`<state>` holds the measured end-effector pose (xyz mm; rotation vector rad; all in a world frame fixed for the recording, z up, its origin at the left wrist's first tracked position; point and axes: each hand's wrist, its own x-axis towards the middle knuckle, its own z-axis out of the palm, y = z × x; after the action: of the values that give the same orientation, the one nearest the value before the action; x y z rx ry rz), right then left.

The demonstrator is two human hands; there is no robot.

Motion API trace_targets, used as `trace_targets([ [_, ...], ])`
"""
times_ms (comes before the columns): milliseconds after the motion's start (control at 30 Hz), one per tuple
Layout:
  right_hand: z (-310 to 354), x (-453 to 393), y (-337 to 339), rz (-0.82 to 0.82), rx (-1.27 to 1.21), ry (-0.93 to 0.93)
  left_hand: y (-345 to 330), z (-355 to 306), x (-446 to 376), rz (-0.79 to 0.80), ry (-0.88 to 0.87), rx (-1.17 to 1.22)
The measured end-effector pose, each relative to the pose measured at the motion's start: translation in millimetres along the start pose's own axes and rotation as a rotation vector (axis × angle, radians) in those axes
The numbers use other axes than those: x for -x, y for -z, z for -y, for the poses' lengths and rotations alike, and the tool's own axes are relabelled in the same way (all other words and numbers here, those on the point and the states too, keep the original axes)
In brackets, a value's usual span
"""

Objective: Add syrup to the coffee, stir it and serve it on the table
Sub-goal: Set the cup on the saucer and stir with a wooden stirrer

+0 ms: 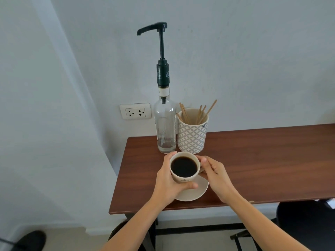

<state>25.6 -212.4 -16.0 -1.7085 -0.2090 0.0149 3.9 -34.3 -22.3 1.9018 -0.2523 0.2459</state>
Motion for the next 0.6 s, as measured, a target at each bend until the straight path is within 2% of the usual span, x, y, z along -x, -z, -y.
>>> trace_targets([
  [267,-0.7,-0.8,3.9,0.015,0.051,-0.024,-1.7,-0.1,0.0,-0.004,0.016,-0.07],
  [333,7.8,-9.8,9.8,-0.064,0.067,-0.014,-1.2,-1.9,-0.4,0.015,0.043,-0.153],
  [467,43.2,-71.6,38.4,-0.434,0.08,-0.034,-3.1,0.7,5.5,0.007,0.086,-0.185],
  [533,64.9,-106.8,51.9,-0.467,0.177,-0.055,-4.7,5.5,8.4,-0.012,0.104,-0.13],
  [600,76.8,-133.3,56.8,-0.428,0.247,-0.084,-5.4,6.8,9.4,0.0,0.097,-0.096],
])
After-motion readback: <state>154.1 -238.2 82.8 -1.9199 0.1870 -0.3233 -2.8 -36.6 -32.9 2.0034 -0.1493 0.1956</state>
